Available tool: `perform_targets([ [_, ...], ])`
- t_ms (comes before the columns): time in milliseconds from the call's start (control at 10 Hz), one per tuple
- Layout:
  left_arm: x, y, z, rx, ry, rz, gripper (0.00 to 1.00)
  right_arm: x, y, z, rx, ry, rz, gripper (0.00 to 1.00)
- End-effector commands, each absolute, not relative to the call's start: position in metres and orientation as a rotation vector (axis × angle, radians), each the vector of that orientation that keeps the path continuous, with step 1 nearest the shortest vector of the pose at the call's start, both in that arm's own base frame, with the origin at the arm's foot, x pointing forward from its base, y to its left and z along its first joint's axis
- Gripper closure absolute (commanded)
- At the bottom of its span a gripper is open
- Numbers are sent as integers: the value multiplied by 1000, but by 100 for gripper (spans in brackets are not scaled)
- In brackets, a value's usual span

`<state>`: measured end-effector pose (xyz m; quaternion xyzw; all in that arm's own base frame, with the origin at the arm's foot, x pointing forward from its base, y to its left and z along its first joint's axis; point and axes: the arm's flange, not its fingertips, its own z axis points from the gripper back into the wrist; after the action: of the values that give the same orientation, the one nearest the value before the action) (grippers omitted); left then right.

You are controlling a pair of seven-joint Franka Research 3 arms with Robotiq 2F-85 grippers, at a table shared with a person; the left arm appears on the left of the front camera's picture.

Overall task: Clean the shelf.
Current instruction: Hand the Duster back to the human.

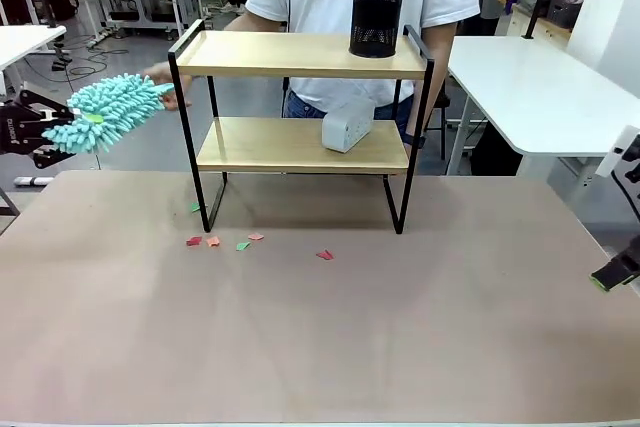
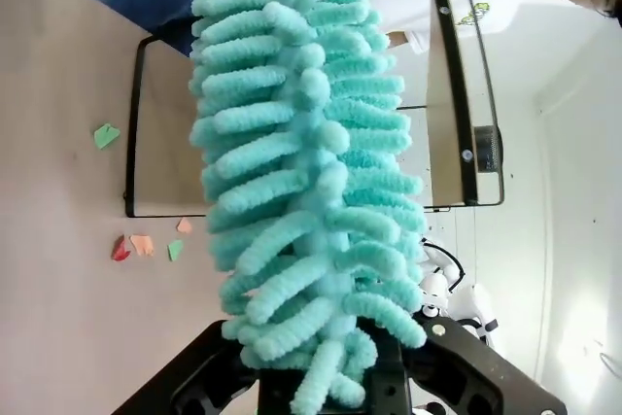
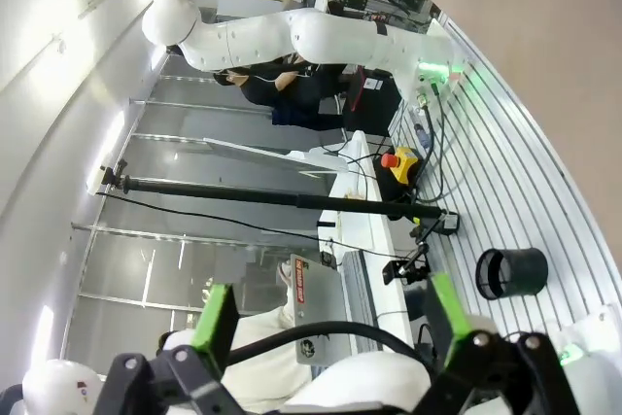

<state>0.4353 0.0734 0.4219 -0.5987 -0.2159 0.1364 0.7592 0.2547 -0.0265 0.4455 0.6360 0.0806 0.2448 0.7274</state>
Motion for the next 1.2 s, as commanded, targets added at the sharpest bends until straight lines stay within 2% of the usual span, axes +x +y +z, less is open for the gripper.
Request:
perform_targets([
  [0,437,68,434,-1334,-474,306,100,255,-27,447,1405,178,550,0],
  [600,437,66,434,-1334,-473,267,100,255,-27,447,1405,178,550,0],
  [700,436,66,435,-1333,-466,257,24,255,-27,447,1405,178,550,0],
  [800,436,66,435,-1333,-471,256,25,255,-27,447,1405,178,550,0],
  [900,435,67,436,-1331,-471,254,0,255,-27,447,1405,178,550,0],
  [1000,434,68,437,-1331,-477,249,22,255,-27,447,1405,178,550,0],
  [1100,427,68,444,-1333,-485,237,0,255,-27,447,1405,178,550,0],
])
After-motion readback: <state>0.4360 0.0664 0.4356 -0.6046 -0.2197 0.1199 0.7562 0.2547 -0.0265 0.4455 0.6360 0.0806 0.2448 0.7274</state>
